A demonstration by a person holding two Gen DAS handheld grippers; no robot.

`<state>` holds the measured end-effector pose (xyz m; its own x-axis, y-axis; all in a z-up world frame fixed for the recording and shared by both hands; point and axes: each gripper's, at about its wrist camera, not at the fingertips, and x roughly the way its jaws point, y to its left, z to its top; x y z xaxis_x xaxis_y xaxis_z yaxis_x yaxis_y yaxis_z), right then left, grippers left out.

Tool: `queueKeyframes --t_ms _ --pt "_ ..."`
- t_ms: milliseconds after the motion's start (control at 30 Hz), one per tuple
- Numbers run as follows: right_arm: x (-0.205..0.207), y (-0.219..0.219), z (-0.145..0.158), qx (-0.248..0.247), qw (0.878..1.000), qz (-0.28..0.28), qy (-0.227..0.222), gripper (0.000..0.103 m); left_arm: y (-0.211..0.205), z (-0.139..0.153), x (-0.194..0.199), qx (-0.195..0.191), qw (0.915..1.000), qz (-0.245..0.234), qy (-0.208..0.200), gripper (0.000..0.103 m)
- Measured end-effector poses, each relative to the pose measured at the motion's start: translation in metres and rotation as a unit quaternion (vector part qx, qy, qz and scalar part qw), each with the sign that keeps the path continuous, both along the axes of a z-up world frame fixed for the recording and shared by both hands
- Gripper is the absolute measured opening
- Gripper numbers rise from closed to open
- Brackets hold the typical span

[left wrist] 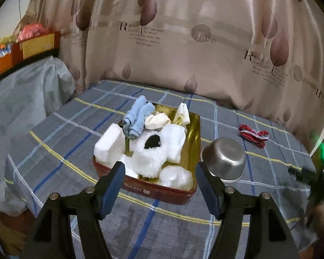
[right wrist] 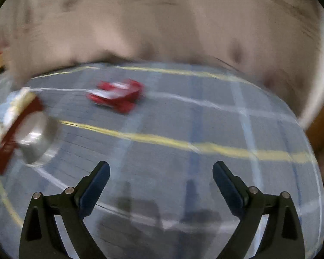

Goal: Organize soft objects
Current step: 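Grasp the red-and-white star-print sock with the right tool and lift it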

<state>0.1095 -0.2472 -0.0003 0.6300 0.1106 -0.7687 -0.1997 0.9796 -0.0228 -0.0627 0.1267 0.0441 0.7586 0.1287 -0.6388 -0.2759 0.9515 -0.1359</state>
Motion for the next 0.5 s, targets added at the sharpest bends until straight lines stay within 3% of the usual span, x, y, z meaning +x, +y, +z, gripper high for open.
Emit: queueKeyframes --t_ms 100,233,300,500 --pt "0.025 0.046 0.016 -0.052 0.995 0.08 -0.01 0.096 -0.002 -0.002 0.001 0.023 0.9997 -0.003 0.006 0.069" --pt "0.071 0.099 0.008 -0.162 0.971 0.178 0.012 0.1 0.001 -0.004 0.0 0.016 0.9998 -0.006 0.006 0.069" --pt "0.088 0.112 0.0 -0.207 0.958 0.196 0.017 0.1 0.005 -0.002 -0.001 0.012 0.9999 -0.002 0.003 0.069" --pt "0.143 0.134 -0.03 -0.231 0.943 0.227 0.074 0.099 0.014 -0.002 0.0 -0.003 1.0 0.004 -0.002 0.069"
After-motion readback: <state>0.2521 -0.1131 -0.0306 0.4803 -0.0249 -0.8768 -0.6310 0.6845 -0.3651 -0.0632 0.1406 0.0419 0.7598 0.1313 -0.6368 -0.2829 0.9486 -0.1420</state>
